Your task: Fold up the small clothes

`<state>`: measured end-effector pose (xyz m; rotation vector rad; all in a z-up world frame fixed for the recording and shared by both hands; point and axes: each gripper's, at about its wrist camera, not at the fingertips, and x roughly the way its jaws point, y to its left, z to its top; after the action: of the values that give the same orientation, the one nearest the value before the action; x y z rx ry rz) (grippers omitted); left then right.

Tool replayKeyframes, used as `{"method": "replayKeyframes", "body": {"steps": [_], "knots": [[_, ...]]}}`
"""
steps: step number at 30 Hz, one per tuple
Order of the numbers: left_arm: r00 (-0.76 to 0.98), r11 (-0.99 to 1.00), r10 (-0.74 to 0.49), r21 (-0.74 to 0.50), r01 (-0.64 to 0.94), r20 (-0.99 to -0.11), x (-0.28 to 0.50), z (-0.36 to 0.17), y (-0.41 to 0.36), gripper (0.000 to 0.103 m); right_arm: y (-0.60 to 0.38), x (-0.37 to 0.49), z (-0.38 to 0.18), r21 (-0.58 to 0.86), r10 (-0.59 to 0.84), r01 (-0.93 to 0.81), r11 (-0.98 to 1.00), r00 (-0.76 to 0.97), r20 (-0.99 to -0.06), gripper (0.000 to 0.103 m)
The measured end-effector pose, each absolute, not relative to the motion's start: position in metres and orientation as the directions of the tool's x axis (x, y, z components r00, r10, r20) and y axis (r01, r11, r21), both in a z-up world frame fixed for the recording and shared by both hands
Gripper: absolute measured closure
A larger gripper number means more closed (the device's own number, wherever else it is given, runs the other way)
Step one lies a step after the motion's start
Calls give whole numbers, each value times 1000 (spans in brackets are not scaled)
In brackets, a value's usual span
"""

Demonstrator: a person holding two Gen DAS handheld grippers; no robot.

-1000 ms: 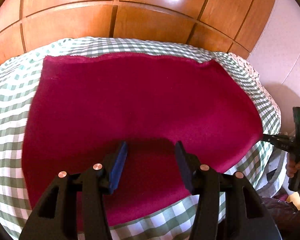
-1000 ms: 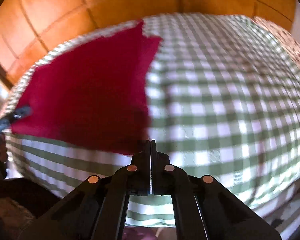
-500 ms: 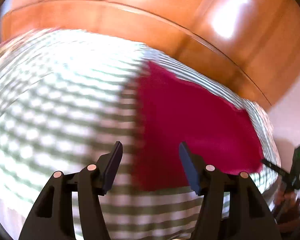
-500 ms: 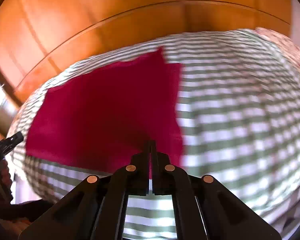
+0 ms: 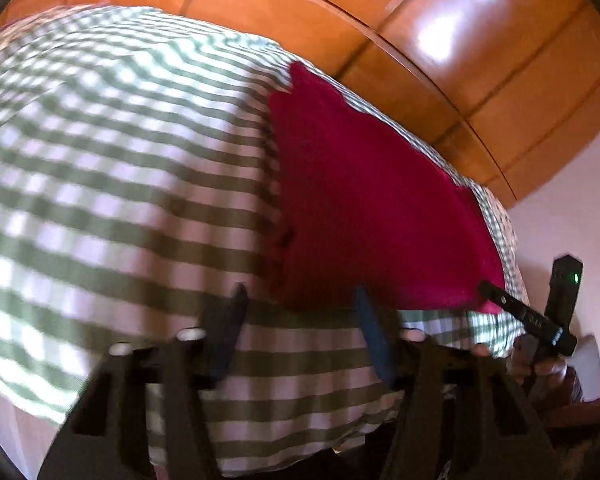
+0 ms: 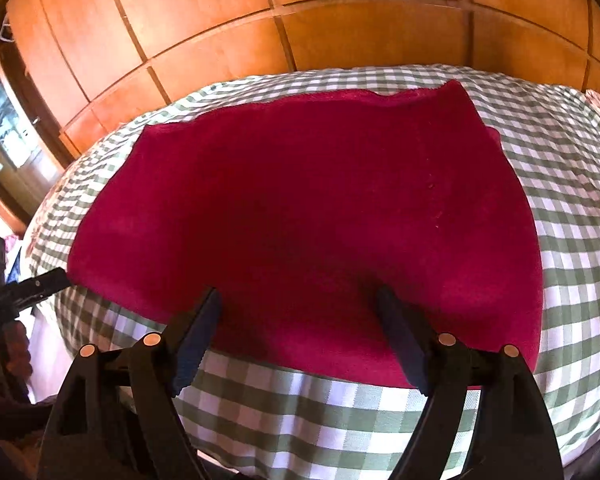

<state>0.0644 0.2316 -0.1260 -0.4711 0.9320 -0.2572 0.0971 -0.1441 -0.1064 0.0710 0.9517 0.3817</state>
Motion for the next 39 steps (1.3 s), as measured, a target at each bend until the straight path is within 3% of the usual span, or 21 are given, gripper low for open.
{"method": "replayKeyframes", "body": {"steps": [1, 8, 11, 12, 14, 20, 28, 39], "knots": [[578, 900, -365, -435, 18, -730, 67, -125, 227, 91, -144, 97, -108, 225, 347, -285, 932, 518, -781, 24], [568, 932, -328, -356, 65, -755, 53, -123, 229, 91, -144, 98, -115, 227, 346, -281, 932, 517, -783, 23], [596, 943, -286, -331, 36, -751, 53, -111, 231, 81, -143, 97, -116, 216, 340, -285, 934, 522, -782, 22], [609, 938, -289, -345, 28, -738, 55, -105, 233, 70, -143, 97, -116, 216, 341, -285, 934, 522, -782, 22], [648, 929, -286, -371, 6, -706, 62, -90, 235, 58, -144, 98, -117, 225, 347, -284, 932, 522, -779, 21], [614, 960, -186, -274, -51, -767, 111, -90, 226, 56, -140, 96, -118, 206, 337, -291, 934, 530, -778, 18], [607, 984, -116, -175, -39, -786, 135, -88, 205, 56, -136, 97, -118, 197, 328, -291, 936, 528, -783, 14], [605, 993, -79, -116, -23, -792, 140, -88, 195, 92, -132, 99, -121, 177, 314, -293, 939, 531, -787, 11]]}}
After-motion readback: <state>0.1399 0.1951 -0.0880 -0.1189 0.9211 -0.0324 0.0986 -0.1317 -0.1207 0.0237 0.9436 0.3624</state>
